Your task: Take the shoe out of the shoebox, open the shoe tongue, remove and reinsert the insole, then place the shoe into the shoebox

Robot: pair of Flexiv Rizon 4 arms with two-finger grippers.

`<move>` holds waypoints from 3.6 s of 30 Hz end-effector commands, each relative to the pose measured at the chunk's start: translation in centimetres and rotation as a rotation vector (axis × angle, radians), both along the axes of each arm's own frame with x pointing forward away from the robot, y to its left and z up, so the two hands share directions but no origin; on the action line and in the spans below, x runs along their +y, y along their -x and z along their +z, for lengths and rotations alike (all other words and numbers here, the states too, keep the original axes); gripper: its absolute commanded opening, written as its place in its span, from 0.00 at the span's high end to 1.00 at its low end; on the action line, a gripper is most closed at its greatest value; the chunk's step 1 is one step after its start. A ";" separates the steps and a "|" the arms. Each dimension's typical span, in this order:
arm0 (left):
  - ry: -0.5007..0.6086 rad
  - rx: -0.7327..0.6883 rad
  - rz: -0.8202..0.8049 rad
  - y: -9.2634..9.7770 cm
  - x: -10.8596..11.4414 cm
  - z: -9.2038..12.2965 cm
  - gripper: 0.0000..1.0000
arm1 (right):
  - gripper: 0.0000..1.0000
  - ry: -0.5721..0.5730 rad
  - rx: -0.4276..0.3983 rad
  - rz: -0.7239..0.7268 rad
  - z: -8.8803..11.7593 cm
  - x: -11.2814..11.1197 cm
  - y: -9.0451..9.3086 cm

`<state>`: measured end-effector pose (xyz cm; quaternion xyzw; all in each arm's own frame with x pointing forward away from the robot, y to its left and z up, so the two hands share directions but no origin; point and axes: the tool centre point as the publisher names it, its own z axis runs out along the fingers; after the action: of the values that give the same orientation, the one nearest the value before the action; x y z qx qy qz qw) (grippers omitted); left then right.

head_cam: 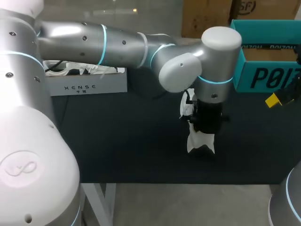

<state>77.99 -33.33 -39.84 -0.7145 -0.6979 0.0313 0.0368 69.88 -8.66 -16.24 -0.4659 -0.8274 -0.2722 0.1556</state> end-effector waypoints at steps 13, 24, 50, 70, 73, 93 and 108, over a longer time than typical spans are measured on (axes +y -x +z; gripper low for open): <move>0.014 -0.093 -0.080 -0.4 -1.1 -3.0 1.00 | 0.00 0.002 0.001 -0.001 0.0 0.0 0.0; 0.002 -0.065 -0.052 -0.4 -0.9 -3.5 1.00 | 0.00 0.002 0.001 -0.001 0.0 0.0 0.0; -0.085 -0.269 -0.050 -5.9 1.1 3.6 1.00 | 0.00 0.002 0.001 -0.001 0.0 0.0 0.0; -0.005 -0.186 0.101 -5.0 0.3 3.1 0.00 | 0.00 0.002 0.001 -0.001 0.0 0.0 0.0; 0.009 -0.174 0.117 -4.6 0.5 3.1 0.00 | 0.00 0.002 0.001 -0.001 0.0 0.0 0.0; 0.034 -0.288 0.131 -5.8 0.6 10.6 0.00 | 0.00 0.002 0.001 -0.001 0.0 0.0 0.0; 0.007 -0.371 0.073 -9.6 2.6 14.3 1.00 | 0.00 0.002 0.001 -0.001 0.0 0.0 0.0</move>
<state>86.45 -30.75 -24.62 -0.6742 -0.7232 -0.1123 -0.0992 69.88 -8.66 -16.24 -0.4659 -0.8274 -0.2721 0.1556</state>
